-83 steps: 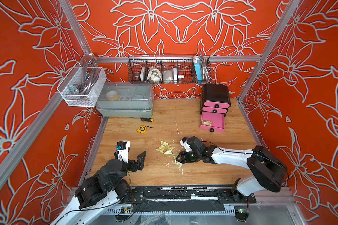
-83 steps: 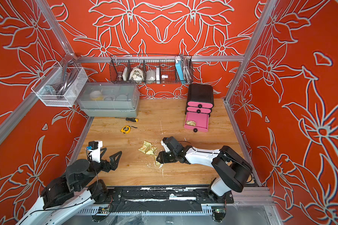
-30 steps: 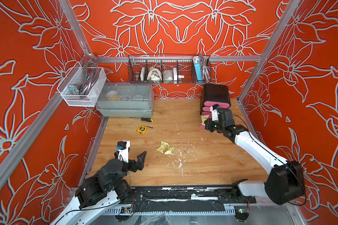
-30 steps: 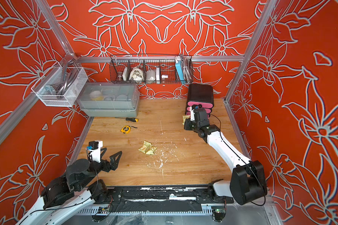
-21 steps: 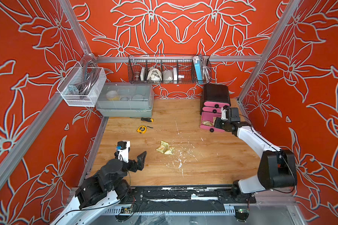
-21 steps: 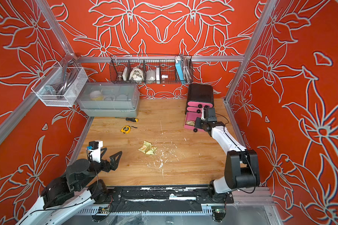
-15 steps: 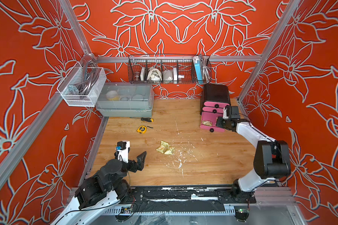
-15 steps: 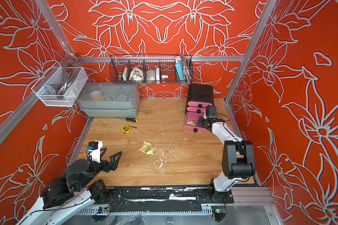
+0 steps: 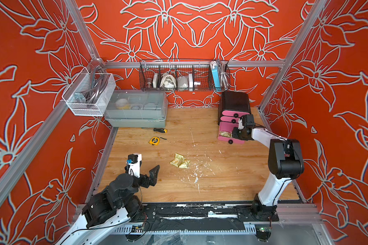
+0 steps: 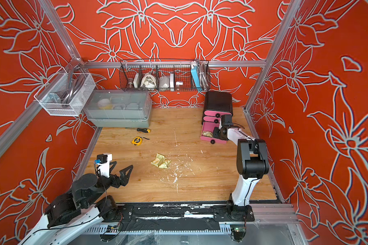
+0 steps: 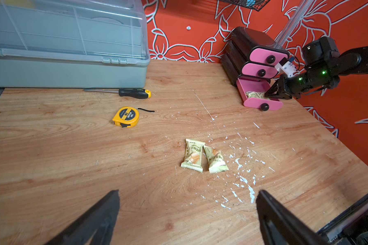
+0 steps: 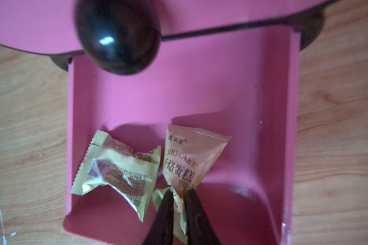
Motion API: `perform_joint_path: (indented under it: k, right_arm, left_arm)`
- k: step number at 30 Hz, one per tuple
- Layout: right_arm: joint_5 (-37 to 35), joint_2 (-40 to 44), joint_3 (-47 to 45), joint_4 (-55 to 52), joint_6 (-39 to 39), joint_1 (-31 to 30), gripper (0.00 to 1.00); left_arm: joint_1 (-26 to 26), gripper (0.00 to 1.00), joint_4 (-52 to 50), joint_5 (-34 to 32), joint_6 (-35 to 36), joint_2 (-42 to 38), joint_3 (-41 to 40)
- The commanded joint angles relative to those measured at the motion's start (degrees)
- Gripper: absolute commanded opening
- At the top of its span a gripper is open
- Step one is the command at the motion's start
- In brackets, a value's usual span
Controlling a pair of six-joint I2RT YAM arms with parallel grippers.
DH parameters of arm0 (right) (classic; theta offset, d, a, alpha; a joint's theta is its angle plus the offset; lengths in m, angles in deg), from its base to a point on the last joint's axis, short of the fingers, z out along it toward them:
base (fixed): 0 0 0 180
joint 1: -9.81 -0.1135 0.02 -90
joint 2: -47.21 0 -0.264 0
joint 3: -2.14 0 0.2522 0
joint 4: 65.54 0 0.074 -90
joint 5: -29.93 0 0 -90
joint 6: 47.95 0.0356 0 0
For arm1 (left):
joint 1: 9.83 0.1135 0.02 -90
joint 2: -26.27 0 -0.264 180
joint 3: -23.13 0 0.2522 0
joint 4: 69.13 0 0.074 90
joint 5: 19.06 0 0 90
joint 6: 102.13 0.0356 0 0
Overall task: Place the cookies into the drawer by color
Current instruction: Place the cookie in the drawer, then pick up the cookie at the center of the board.
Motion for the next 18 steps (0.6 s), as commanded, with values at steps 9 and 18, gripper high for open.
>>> perform_joint_path:
  k: [9,18]
  right_arm:
    - [-7.07,6.77,-1.10,-2.68,0.65,0.32,0.41]
    - [6.00,21.79,-6.18,-1.48,2.40,-3.43,0.44]
  left_arm:
    - [0.23,1.00,1.38,0.24,0.60,-0.33,-0.05]
    - [0.20,0.99,1.30,0.13,0.67,-0.24,-0.07]
